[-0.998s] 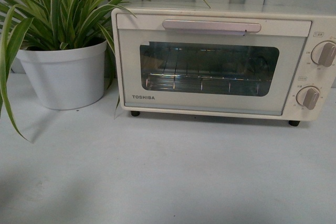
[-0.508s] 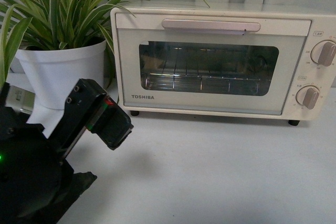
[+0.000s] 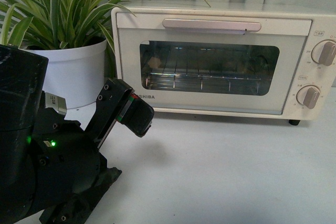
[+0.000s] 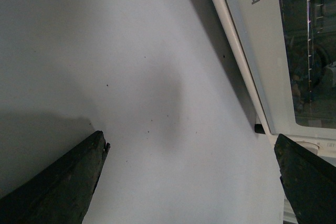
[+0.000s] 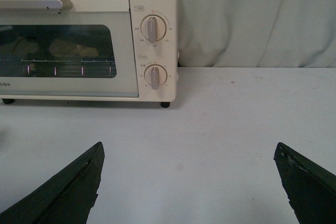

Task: Open oven

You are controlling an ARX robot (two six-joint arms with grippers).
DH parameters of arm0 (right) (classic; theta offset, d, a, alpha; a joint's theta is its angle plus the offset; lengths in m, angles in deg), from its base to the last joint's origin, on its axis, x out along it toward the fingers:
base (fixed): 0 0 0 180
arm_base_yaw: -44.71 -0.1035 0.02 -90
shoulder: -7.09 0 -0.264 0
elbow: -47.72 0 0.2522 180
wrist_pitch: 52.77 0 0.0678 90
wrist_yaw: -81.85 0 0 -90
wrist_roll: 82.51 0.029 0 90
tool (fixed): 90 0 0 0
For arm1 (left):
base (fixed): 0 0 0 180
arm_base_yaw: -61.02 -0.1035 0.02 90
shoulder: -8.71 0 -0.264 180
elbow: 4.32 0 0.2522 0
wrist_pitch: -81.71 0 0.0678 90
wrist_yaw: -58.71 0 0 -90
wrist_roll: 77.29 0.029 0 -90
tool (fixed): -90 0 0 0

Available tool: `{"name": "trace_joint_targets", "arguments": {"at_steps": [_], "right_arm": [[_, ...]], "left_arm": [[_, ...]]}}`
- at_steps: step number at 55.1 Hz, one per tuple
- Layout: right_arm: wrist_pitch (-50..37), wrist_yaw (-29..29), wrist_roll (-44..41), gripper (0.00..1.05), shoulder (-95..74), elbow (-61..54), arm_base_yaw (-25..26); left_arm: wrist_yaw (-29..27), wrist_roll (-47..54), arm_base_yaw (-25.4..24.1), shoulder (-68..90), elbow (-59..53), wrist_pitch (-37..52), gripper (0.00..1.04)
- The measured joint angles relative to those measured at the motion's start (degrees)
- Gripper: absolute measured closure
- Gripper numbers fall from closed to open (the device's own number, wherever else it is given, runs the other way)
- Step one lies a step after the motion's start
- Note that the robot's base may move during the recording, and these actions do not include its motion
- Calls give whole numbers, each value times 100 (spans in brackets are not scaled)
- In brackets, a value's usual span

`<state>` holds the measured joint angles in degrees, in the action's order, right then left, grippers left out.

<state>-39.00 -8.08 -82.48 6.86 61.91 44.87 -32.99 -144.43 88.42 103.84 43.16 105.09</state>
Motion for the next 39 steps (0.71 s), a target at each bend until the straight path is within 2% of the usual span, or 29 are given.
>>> {"name": "trace_joint_targets", "arguments": {"at_steps": [14, 21, 27, 33, 39], "right_arm": [[0, 2, 2, 9, 0, 0, 0], [-341, 267, 76, 9, -337, 42, 31], [-918, 299, 251, 9, -1641, 483, -48], [-1512, 214, 378, 9, -3272, 1257, -393], [-1700, 81, 483, 9, -4474, 2015, -686]], "left_arm": [[-26, -57, 37, 57, 72, -13, 7], [-26, -63, 28, 50, 70, -22, 7], [-20, -70, 13, 46, 70, -24, 7], [-15, -72, 7, 42, 57, -4, 7], [-13, -79, -2, 42, 48, 7, 7]]}}
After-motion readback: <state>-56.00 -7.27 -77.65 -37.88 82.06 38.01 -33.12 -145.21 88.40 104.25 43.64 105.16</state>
